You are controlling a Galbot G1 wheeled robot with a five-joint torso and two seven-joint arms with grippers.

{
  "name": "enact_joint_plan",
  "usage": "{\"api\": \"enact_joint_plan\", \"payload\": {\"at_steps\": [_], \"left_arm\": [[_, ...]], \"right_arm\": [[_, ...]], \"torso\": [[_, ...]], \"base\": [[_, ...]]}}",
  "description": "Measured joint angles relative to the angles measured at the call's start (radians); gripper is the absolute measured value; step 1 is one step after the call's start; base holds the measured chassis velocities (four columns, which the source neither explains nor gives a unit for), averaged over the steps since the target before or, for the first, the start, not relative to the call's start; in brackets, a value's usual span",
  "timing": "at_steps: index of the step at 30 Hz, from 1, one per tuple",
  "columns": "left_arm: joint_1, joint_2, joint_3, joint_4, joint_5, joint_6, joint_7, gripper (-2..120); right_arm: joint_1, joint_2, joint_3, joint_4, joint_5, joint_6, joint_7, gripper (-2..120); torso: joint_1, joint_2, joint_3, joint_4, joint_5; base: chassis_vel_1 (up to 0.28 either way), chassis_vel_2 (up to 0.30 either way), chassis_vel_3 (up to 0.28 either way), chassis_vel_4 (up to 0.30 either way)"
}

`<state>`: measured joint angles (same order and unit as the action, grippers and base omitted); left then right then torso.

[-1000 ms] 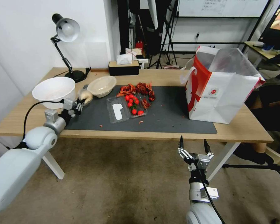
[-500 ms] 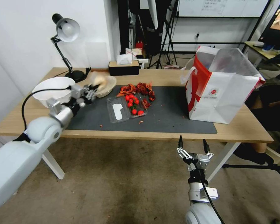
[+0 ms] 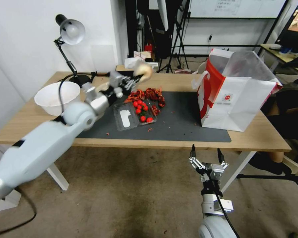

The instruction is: Pick up the trash from the table and place it into the takeout bag.

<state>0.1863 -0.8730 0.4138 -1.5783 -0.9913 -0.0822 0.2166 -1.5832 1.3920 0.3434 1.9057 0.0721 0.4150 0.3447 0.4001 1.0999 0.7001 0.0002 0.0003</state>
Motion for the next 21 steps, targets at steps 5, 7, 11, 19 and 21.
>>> {"api": "enact_joint_plan", "payload": {"at_steps": [5,7,11,19,21], "left_arm": [[-0.151,-0.132,0.116,0.077,-0.028,0.000,0.000,5],[-0.178,-0.160,0.135,0.096,-0.033,0.000,0.000,5],[-0.261,-0.249,0.186,0.167,-0.048,0.000,0.005,5],[-0.352,-0.393,0.267,0.296,-0.072,0.000,0.016,5],[-0.358,-0.411,0.273,0.312,-0.072,0.000,0.017,5]], "right_arm": [[-0.001,0.006,0.003,0.001,-0.001,-0.002,0.002,100],[-0.001,0.007,0.004,0.002,-0.001,-0.002,0.002,100],[-0.003,0.011,0.010,0.004,-0.002,-0.002,0.005,100],[-0.003,0.017,0.016,0.007,-0.002,-0.003,0.008,100],[-0.003,0.018,0.016,0.007,-0.002,-0.003,0.008,100]], "torso": [[0.000,0.000,0.000,-0.0006,0.0003],[0.000,0.000,0.000,-0.0004,0.0003],[0.000,0.000,0.000,-0.0001,0.0002],[0.000,0.000,0.000,-0.0002,-0.0001],[0.000,0.000,0.000,-0.0002,-0.0002]], "base": [[0.000,0.000,0.000,0.000],[0.000,0.000,0.000,0.000],[0.000,0.000,0.000,0.000],[0.000,0.000,0.000,0.000],[0.000,0.000,0.000,0.000]]}}
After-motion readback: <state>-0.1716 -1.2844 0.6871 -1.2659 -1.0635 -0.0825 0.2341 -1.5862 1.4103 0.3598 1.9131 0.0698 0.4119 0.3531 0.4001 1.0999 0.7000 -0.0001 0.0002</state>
